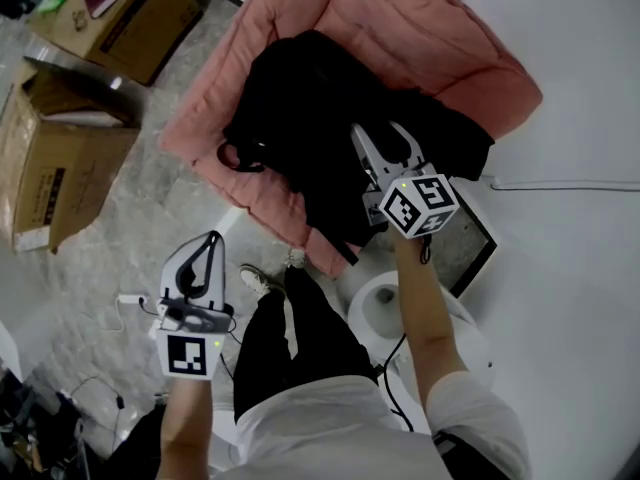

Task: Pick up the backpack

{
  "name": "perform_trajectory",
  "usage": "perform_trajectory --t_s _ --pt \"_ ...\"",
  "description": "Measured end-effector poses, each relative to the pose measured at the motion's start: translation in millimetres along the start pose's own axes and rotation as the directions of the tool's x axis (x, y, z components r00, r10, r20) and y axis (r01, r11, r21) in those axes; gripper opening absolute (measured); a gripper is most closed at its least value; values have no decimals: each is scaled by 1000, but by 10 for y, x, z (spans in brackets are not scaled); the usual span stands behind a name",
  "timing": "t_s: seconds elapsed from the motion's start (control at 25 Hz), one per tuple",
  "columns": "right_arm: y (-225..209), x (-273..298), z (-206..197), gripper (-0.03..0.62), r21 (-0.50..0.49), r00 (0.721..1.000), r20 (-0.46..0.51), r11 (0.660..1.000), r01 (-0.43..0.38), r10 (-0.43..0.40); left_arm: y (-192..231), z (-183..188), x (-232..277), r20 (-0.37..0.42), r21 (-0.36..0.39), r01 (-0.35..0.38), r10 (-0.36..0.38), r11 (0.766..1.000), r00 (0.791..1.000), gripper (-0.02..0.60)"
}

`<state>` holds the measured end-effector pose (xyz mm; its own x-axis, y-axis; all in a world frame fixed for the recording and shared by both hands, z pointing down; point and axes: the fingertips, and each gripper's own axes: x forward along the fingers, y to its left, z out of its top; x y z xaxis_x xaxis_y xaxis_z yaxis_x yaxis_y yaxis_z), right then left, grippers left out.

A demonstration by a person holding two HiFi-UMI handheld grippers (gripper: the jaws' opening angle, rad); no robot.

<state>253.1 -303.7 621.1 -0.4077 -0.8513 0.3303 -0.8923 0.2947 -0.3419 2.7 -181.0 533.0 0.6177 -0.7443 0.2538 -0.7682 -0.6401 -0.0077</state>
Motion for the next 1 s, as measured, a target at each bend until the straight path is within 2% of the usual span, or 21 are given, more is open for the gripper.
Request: perform_trajectory --t_s 0.24,0.52,0.76,1.0 --pt "14 123 138 186 15 999 49 1000 -11 10 -22 -28 55 -20 14 -7 7 1000 1000 15" --pt "89 334 265 187 35 994 92 997 -64 61 130 -137 -5 -60 7 -57 57 998 997 15" --pt "130 454 320 187 51 990 106 994 -100 94 72 -116 60 -36 0 -75 74 997 997 15" --pt "207 639 394 187 50 986 130 992 -112 104 169 -124 10 -51 -11 -93 92 996 994 15"
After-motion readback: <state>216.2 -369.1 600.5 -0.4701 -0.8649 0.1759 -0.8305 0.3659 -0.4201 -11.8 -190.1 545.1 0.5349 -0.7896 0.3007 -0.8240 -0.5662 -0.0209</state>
